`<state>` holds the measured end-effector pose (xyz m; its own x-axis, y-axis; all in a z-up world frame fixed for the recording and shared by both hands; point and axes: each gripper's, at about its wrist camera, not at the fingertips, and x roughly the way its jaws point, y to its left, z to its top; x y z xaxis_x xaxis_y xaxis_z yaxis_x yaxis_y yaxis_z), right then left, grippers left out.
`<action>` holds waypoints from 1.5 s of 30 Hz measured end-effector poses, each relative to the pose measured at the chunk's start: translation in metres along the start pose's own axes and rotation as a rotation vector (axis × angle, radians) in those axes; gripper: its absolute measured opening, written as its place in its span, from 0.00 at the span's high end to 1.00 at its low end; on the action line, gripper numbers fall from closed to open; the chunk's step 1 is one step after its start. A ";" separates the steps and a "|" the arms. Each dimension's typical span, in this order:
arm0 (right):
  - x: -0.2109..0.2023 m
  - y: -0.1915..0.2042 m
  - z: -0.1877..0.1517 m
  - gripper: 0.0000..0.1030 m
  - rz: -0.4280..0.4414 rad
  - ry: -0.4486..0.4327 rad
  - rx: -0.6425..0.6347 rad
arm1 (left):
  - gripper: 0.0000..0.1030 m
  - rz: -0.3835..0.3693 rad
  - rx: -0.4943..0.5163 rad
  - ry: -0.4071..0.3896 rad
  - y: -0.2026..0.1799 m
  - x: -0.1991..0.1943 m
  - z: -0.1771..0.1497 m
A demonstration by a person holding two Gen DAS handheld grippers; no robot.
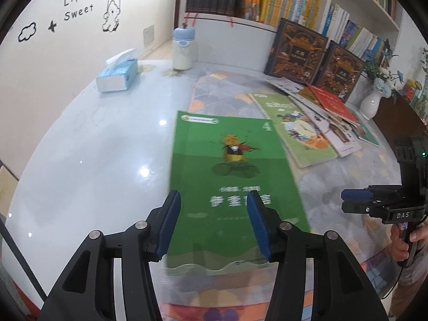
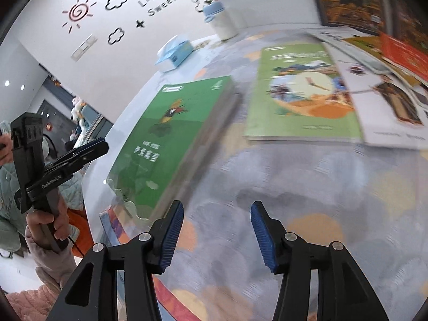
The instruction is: Organize books
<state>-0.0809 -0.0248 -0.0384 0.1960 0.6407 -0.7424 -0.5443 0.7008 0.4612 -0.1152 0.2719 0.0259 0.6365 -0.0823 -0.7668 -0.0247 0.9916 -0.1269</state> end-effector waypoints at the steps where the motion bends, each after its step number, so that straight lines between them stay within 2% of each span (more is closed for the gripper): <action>1: -0.005 -0.006 -0.003 0.51 -0.003 -0.005 0.012 | 0.52 0.000 0.008 0.000 -0.005 0.000 0.001; 15: -0.067 -0.073 -0.039 0.51 -0.043 -0.106 0.124 | 0.52 -0.042 0.092 0.025 -0.087 0.020 0.007; 21: -0.097 -0.119 -0.062 0.51 -0.099 -0.164 0.211 | 0.52 -0.083 0.123 0.053 -0.129 0.038 0.006; 28: -0.146 -0.169 -0.080 0.51 -0.182 -0.188 0.259 | 0.52 -0.130 0.147 0.097 -0.183 0.072 0.005; 31: -0.161 -0.189 -0.076 0.51 -0.172 -0.202 0.302 | 0.50 -0.145 0.117 0.106 -0.205 0.097 0.001; 34: -0.169 -0.211 -0.073 0.51 -0.114 -0.209 0.358 | 0.49 -0.143 0.102 0.163 -0.224 0.127 -0.010; 35: -0.169 -0.218 -0.072 0.51 -0.098 -0.208 0.381 | 0.48 -0.113 0.126 0.125 -0.233 0.129 -0.014; 37: -0.168 -0.227 -0.066 0.51 -0.088 -0.207 0.406 | 0.36 -0.088 0.161 0.104 -0.244 0.130 -0.017; 39: -0.167 -0.234 -0.053 0.51 -0.090 -0.199 0.420 | 0.25 -0.107 0.156 0.086 -0.248 0.132 -0.018; 41: -0.169 -0.247 -0.035 0.51 -0.050 -0.236 0.457 | 0.22 -0.124 0.152 0.057 -0.248 0.134 -0.020; 42: -0.173 -0.257 -0.027 0.49 -0.025 -0.268 0.487 | 0.21 -0.123 0.154 0.049 -0.247 0.135 -0.020; 45: -0.174 -0.295 -0.003 0.31 0.040 -0.347 0.634 | 0.17 -0.151 0.137 0.040 -0.244 0.135 -0.018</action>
<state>0.0433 -0.3441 -0.0469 0.4904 0.6589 -0.5704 0.0008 0.6542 0.7563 -0.0366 0.0168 -0.0580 0.5935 -0.2321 -0.7706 0.1757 0.9718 -0.1574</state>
